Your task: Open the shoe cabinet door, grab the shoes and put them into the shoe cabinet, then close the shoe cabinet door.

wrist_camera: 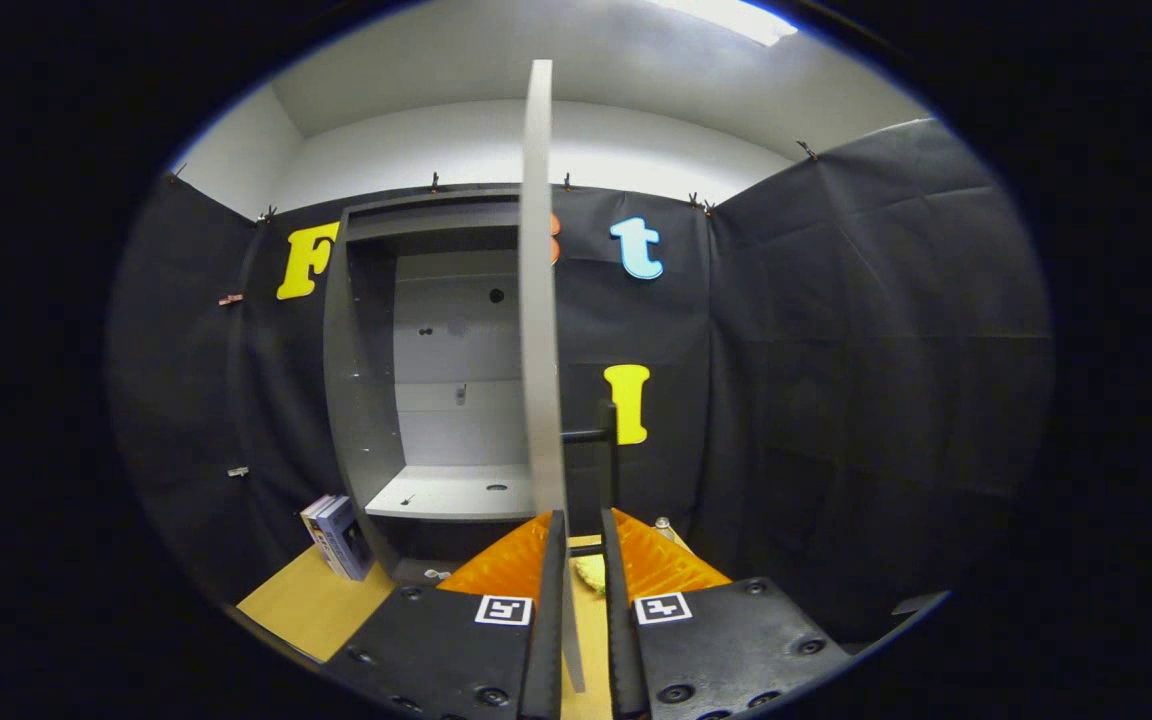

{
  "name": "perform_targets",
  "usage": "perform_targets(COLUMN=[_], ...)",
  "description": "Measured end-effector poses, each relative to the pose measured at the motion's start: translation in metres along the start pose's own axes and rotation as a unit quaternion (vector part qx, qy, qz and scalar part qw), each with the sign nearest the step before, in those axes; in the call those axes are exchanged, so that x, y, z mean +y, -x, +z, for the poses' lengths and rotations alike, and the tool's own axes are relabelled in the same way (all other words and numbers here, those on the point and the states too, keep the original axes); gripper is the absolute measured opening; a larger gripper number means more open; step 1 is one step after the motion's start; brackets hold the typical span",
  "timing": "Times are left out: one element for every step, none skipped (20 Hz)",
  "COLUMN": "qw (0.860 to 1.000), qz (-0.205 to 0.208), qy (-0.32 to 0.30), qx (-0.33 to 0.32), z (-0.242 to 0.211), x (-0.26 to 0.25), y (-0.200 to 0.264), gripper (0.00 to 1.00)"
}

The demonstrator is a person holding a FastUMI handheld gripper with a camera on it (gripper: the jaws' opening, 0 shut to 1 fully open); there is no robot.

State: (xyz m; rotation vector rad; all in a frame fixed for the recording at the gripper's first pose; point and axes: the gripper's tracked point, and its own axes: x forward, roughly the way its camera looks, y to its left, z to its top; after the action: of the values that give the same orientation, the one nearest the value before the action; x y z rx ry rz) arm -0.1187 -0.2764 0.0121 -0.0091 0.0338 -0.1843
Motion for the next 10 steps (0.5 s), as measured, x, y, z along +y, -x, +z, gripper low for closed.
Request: perform_targets(qw=[1.000, 1.000, 1.000, 1.000, 1.000, 1.000, 1.000, 1.000, 0.999, 0.999], qz=[-0.004, -0.006, -0.005, -0.002, 0.002, 0.008, 0.015, 0.022, 0.032, 0.041], qy=[0.001, 0.002, 0.003, 0.005, 0.007, 0.006, 0.006, 0.006, 0.007, 0.009], qx=[-0.002, -0.003, -0.002, 0.001, 0.003, 0.006, 0.007, 0.010, 0.012, 0.016], z=[0.001, 0.001, 0.000, -0.002, -0.005, -0.007, -0.010, -0.013, -0.016, -0.022], x=[-0.003, -0.005, -0.005, -0.003, -0.002, 0.002, 0.007, 0.012, 0.019, 0.027], y=[0.002, 0.003, 0.004, 0.005, 0.006, 0.005, 0.005, 0.003, 0.002, -0.001], gripper=[0.23, 0.23, 0.23, 0.23, 0.23, 0.23, 0.23, 0.23, 0.23, 0.23])
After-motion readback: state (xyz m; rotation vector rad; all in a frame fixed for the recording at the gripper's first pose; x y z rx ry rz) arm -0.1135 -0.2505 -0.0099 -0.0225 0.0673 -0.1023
